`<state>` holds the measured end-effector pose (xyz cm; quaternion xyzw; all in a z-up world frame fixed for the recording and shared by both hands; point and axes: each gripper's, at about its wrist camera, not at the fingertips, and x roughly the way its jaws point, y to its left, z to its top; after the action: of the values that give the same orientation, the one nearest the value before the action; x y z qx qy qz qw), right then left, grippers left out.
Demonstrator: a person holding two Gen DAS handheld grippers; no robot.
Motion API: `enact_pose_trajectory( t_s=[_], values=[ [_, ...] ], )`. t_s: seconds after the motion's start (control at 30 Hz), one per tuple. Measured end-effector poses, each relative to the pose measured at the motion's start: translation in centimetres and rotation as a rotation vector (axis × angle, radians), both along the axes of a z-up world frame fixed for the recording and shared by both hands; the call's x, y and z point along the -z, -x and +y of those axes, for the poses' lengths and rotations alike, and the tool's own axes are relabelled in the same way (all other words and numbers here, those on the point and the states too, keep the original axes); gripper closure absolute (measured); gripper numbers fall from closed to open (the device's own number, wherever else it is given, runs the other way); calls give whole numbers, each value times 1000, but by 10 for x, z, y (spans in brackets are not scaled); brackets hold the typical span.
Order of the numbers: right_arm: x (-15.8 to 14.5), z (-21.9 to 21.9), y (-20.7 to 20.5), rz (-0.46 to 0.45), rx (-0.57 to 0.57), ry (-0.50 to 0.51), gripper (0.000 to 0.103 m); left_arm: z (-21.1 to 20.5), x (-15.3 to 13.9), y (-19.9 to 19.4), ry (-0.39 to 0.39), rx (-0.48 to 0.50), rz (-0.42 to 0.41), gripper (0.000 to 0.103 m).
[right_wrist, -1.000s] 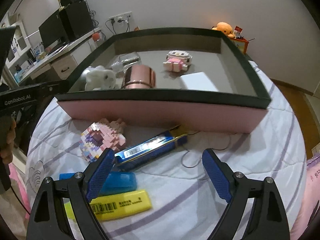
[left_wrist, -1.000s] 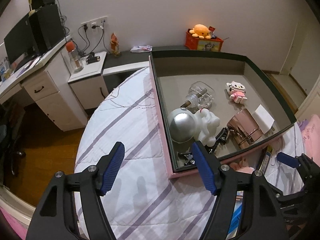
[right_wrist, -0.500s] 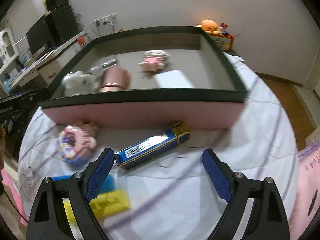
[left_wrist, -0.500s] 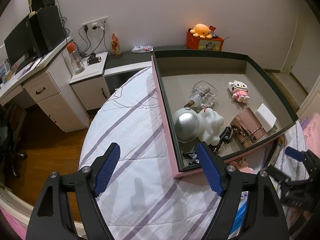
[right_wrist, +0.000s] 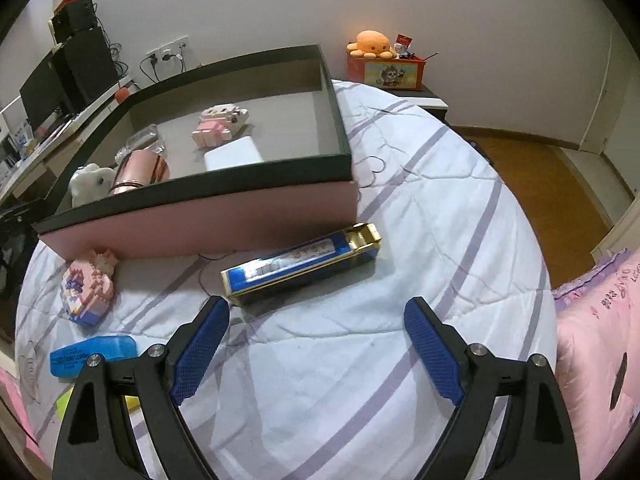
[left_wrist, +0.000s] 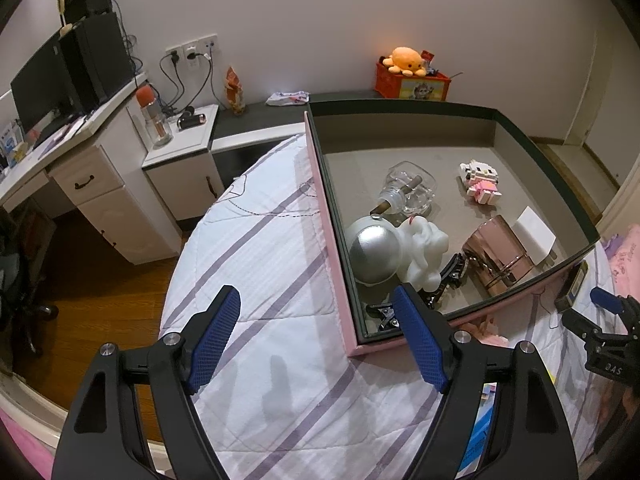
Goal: Organize rigid objects
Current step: 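Move the right tool toward the blue-gold tin beside the box, then grasp the blue-gold tin with the right tool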
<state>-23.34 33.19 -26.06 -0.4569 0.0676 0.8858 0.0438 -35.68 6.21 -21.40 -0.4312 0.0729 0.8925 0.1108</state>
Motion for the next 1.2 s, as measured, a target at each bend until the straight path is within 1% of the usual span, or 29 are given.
enact_pose_trajectory(
  t_s=[0.1,0.17,0.3,0.37,0.4,0.47,0.57,0.63,0.67,0.73,0.9,1.07,1.13,1.2],
  values=[
    [0,-4,3,-2,-15,-1,13,2,0,-1,4,-6,2,24],
    [1,-5,4,-3,-16,-1,13,5,0,-2,-3,9,-3,40],
    [2,-5,6,-1,-19,15,13,12,0,-2,4,32,-3,54],
    [1,-4,5,1,-20,21,13,17,0,-3,0,49,-10,70],
    [1,-4,5,0,-21,21,13,19,0,-3,3,57,-10,74],
    [1,-4,5,1,-21,21,13,25,0,-4,17,76,-7,84],
    [1,-4,5,1,-22,22,13,30,1,-6,46,73,3,85],
    [1,-4,5,3,-22,25,13,29,1,-6,45,73,5,85],
    [1,-4,4,3,-22,27,13,29,1,-6,45,71,5,87],
    [0,-4,3,5,-23,30,12,29,1,-6,58,66,8,88],
    [-2,-6,1,11,-25,45,12,29,2,-6,62,62,7,88],
    [-1,-7,8,9,-20,39,12,29,2,-6,59,58,4,88],
    [0,-5,12,3,-5,14,12,29,2,-7,61,58,3,89],
    [0,1,15,10,0,29,12,29,2,-7,64,58,4,89]
  ],
)
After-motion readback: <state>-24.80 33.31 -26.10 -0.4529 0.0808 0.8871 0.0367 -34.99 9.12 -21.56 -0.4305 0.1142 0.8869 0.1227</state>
